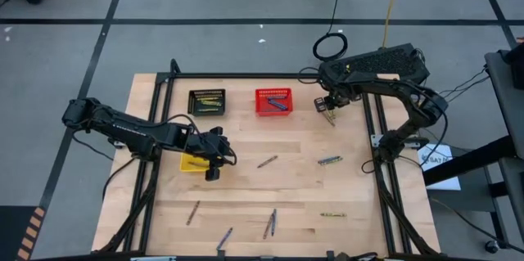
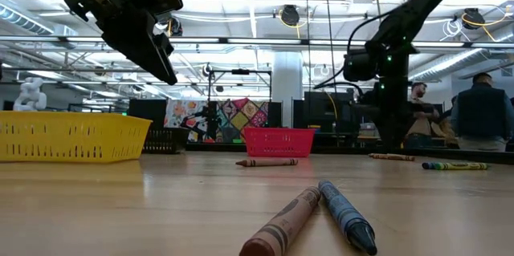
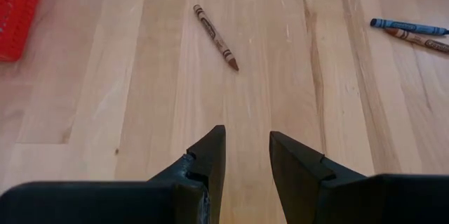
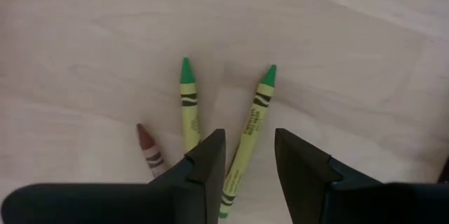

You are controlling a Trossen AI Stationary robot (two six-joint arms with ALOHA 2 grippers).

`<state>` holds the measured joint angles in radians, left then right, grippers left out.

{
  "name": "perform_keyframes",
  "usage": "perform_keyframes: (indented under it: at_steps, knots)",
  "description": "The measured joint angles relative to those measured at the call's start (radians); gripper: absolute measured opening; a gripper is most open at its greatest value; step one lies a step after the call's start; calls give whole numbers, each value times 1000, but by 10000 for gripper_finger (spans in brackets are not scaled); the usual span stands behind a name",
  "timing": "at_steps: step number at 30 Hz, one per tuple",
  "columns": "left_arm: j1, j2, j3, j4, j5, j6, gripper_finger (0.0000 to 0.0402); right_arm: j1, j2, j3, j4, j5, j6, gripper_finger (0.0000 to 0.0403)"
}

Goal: Sort crayons
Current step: Put the green crayon into the black basket

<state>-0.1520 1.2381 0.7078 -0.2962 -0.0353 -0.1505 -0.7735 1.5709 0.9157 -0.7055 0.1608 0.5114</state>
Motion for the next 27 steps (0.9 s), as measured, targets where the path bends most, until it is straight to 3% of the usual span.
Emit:
perform_keyframes:
  at_steps: [14,27]
  knots:
    - [0,0,0,0,0,1,114,-28,106,5,12,1,18,106]
    - [0,0,0,0,0,1,114,-31,126,3,17,-6,-26,7]
